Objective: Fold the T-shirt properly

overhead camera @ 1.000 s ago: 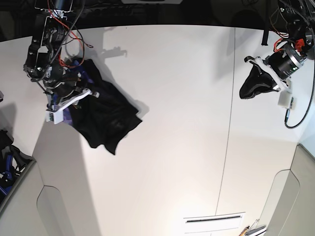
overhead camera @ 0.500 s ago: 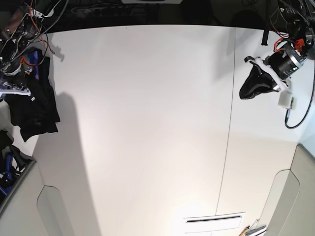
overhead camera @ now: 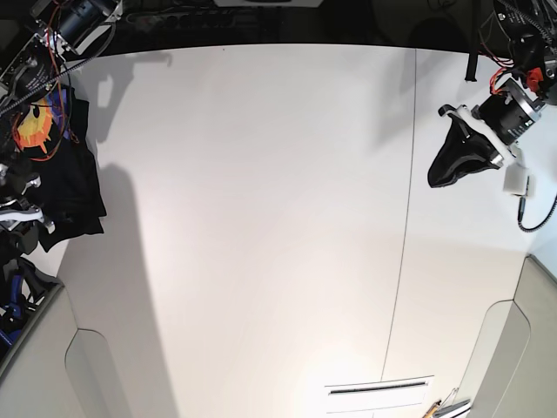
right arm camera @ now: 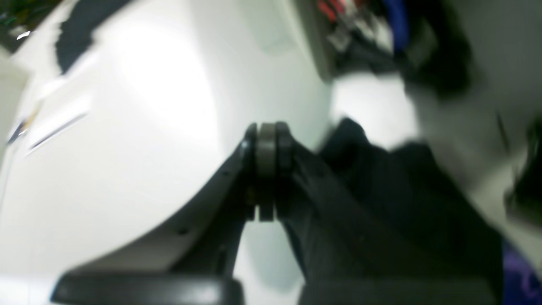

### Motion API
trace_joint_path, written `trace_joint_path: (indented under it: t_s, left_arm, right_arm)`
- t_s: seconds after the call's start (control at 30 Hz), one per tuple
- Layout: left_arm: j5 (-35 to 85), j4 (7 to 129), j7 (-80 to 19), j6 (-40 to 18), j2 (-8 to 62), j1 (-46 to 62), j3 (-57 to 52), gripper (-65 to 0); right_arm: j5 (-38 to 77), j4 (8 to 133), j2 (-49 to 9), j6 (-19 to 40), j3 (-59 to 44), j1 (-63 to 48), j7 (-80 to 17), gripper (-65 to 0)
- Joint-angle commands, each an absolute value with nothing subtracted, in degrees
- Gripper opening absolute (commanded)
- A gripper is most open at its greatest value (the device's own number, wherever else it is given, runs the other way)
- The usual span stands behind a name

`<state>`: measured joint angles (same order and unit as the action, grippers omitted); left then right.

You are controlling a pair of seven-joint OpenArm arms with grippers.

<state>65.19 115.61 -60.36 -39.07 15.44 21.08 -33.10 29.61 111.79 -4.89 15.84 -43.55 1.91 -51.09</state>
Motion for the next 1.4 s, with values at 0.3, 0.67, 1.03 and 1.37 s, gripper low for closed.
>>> trace_joint_path:
  t_s: [0.3,0.67,1.03,1.37]
  left_arm:
    - [74.19,124.05,-64.66,-40.0,16.14,22.92,-46.33,-64.3]
    - [78.78,122.63,-70.67,-40.0,11.31,41.3,-51.44,-64.3]
    - [78.65,106.17,-76.95,-40.0,12.64,52.12,-51.2,-64.3]
    - [75.09,79.42,-65.34,-40.0,22.13,55.09,-34.3,-64.3]
  right_arm:
    - [37.36,131.11,-6.17,21.54,-43.7,-17.19,-54.24,-65.0]
    - [49.56,132.49,-12.05,31.2,-43.16,-40.42,-63.51,-65.0]
    - [49.3,109.36,-26.39,31.55,-29.12,-52.21,-63.42,-65.0]
    - [45.3,76.99,-32.64,32.01,-6.66,-46.13,-50.81,-65.0]
